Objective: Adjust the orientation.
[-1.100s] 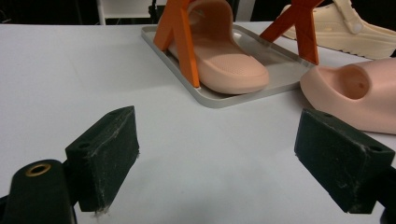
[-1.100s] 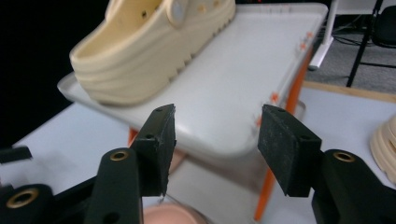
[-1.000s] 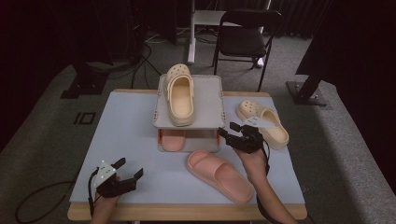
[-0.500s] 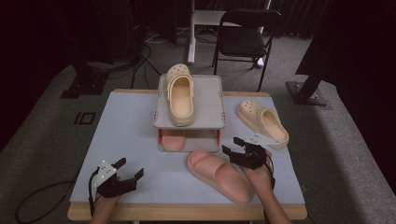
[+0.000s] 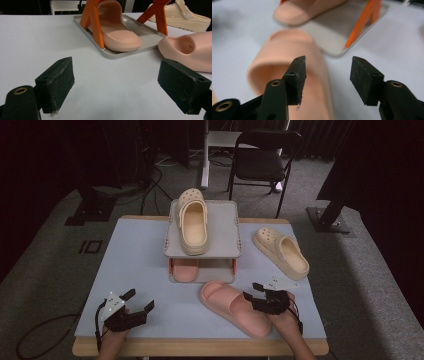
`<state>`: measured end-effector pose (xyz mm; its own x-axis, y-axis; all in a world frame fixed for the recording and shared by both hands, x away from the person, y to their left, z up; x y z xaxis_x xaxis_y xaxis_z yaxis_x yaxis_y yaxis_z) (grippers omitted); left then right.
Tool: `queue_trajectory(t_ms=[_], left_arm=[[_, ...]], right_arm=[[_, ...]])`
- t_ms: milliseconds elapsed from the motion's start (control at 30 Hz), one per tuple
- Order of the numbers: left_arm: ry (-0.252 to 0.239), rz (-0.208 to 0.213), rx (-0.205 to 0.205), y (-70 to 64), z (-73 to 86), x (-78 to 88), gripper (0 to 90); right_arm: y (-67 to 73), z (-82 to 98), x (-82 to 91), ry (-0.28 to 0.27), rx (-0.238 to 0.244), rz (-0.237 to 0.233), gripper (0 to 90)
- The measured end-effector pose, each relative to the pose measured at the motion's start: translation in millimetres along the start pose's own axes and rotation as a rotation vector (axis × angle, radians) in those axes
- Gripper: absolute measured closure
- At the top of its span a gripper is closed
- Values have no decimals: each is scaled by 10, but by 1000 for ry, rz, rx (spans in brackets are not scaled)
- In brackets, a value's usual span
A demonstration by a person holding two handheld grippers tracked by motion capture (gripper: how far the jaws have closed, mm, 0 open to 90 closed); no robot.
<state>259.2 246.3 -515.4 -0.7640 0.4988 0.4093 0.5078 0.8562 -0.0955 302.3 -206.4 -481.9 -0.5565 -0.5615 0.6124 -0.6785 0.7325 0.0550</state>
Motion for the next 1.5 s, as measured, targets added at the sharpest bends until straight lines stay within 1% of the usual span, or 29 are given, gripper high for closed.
queue_trajectory(t_ms=[33,100,133,200,233,267,300,400,433,500,533,600,633,667,767,867,967,1067,1100,1167,1200,1233,1300,1333,1500], left_arm=[[-1,1,6,1,1,-3,135],[5,1,2,2,1,-7,135],[1,3,4,-4,-1,-10,135],[0,2,-1,-13,-4,-13,135],[1,3,-3,-15,-4,-11,135],[1,5,-1,-17,-4,-11,135],[2,3,-3,-15,-3,-11,135],[-1,4,5,-3,-2,-9,135],[-2,3,4,-1,-2,-6,135],[-2,4,3,-1,-2,-5,135],[0,4,-1,-1,-1,-4,135],[-1,8,0,-5,1,-9,135],[3,6,-6,-5,1,-11,135],[2,9,-2,-7,2,-14,135],[5,8,-5,-11,3,-18,135],[3,7,-3,-9,4,-20,135],[3,7,2,-5,5,-22,135],[5,7,-5,-8,3,-19,135],[6,7,-5,-8,4,-20,135],[6,7,-4,-6,5,-21,135],[3,7,1,-7,4,-21,135],[6,5,-3,-4,4,-20,135],[4,5,-1,-4,2,-18,135],[4,5,-2,-4,2,-18,135],[4,2,-3,-2,2,-15,135]], right_arm=[[3,34,-13,11,10,5,473],[7,94,-57,28,5,-25,482],[12,116,-88,37,12,-11,484],[13,142,-146,43,12,-34,498],[14,148,-175,50,14,-24,516],[16,149,-204,63,18,-23,531],[17,148,-222,64,25,-32,538],[22,133,-261,68,35,-33,573],[21,129,-268,68,37,-28,597],[9,124,-287,72,29,-37,618],[4,122,-294,71,28,-36,652],[3,114,-307,75,26,-58,677],[10,107,-311,74,31,-58,689],[16,100,-319,75,33,-68,693],[33,85,-342,80,44,-46,734],[23,82,-343,82,42,-42,757],[34,81,-340,86,44,-27,794],[27,84,-323,72,25,-44,832],[22,76,-312,63,14,-48,835],[27,49,-282,47,20,-28,836],[30,35,-266,38,20,-25,837],[31,20,-257,32,17,-20,837],[27,5,-248,28,16,-23,837],[32,-20,-238,16,10,-23,837],[28,-55,-239,10,-10,3,839]])
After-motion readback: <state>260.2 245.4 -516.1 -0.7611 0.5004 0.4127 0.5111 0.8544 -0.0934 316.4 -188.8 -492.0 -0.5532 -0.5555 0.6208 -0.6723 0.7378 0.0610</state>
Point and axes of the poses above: each handheld gripper's, and its own axes: x roughly backward along the jaws, z roughly out of its underside, y roughly to its left, the point moved 2 cm from there along -x, roughly forward along the jaws, and after that the axes turned 4 degrees about y, right-handed, at the moved point
